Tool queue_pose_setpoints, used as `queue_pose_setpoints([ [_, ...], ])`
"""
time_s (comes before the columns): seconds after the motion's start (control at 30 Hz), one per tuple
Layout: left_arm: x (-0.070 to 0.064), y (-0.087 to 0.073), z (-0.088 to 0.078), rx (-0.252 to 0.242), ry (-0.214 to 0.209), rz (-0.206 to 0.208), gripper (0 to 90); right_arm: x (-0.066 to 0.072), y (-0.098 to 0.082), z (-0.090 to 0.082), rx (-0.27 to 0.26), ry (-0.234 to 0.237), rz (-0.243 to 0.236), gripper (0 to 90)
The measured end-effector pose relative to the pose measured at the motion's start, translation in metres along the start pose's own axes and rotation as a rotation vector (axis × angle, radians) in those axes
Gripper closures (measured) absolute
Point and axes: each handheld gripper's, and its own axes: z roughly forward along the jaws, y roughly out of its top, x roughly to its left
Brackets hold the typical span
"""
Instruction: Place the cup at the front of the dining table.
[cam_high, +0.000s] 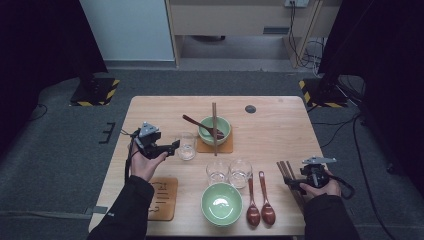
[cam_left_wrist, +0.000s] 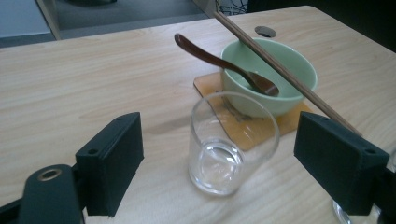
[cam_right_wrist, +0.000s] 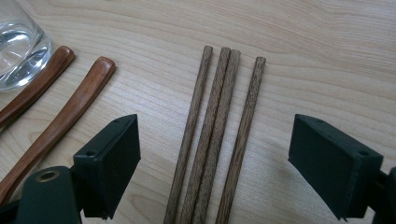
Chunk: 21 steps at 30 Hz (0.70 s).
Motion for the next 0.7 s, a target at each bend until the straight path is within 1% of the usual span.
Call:
queue_pose_setpoints([
  [0.13,0.000,-0.019,-0.007,0.044,0.004,0.008,13.9,0.000,0.000,0.000,-0.001,-0.002,0.000,16.3],
  [0.27,0.002,-0.039,-0.012,0.080,-0.003,0.009,13.1,0.000,0.000,0.000,-0.004,-0.005,0.000,16.3],
  [0.3,0.004,-0.045,-0.014,0.105,-0.009,0.012,12.6,0.000,0.000,0.000,-0.005,-0.005,-0.001,16.2],
  [0.4,0.012,-0.062,-0.019,0.160,-0.026,-0.021,11.9,0.000,0.000,0.000,-0.004,-0.009,-0.003,16.2],
  [0.43,0.015,-0.068,-0.021,0.178,-0.025,-0.030,11.9,0.000,0.000,0.000,-0.002,-0.012,-0.003,16.1],
  [0.57,0.027,-0.087,-0.032,0.238,0.019,-0.043,12.0,-0.001,0.000,0.000,-0.002,-0.015,-0.004,15.7],
  [0.6,0.029,-0.090,-0.034,0.250,0.017,-0.049,12.0,-0.001,0.000,0.000,-0.004,-0.019,-0.005,15.6],
  [0.63,0.031,-0.094,-0.037,0.255,0.017,-0.061,12.2,-0.001,0.000,0.000,-0.001,-0.017,-0.008,15.5],
  [0.7,0.036,-0.099,-0.043,0.256,0.030,-0.077,12.1,-0.002,0.000,0.000,-0.004,-0.023,-0.007,15.2],
])
